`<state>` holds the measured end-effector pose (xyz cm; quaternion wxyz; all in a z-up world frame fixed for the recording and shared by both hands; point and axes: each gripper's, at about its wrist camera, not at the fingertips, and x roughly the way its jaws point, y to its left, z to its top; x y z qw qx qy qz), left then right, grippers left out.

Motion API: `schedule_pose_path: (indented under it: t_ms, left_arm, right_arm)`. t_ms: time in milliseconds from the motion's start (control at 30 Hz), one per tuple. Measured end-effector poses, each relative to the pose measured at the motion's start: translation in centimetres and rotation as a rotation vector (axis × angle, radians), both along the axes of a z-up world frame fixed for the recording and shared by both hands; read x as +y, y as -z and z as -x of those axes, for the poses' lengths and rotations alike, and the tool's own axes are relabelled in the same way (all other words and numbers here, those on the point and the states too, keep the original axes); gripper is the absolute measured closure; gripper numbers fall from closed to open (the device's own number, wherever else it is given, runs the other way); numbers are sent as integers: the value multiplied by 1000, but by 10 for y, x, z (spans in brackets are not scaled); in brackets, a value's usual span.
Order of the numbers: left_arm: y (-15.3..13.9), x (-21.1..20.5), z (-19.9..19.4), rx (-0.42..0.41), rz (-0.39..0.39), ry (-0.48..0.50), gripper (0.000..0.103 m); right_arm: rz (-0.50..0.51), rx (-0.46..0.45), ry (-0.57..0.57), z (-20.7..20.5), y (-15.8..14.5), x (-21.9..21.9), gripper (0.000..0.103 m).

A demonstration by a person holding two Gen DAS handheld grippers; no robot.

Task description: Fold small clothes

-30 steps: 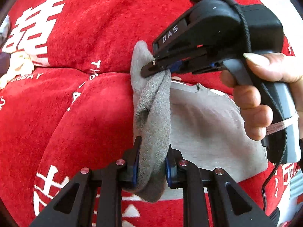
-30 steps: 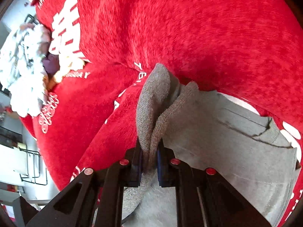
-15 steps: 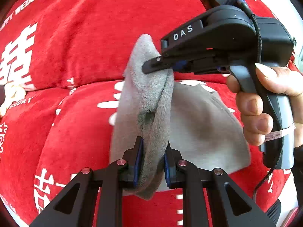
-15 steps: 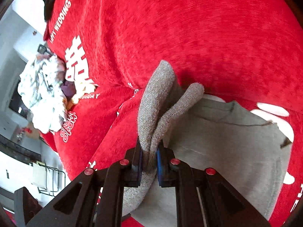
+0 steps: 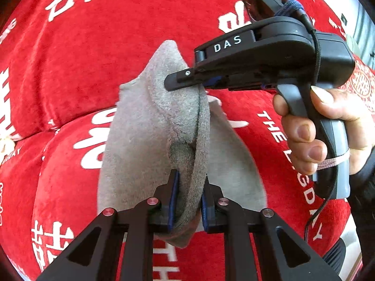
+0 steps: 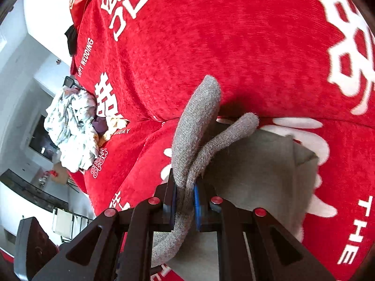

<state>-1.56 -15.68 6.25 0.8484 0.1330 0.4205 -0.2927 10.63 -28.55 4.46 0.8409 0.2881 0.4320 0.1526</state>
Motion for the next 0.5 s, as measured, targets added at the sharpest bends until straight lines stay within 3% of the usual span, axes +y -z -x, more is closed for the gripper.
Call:
schedule_pose_path:
  t_ms: [300, 500]
  left_arm:
    - [27, -57, 2, 9, -95, 48, 87]
    - [27, -74, 8, -6, -113, 78, 87]
  right_arm:
    - [-89, 2, 38, 17, 38, -46, 90]
    - [-123, -47, 45, 28, 37, -62, 90]
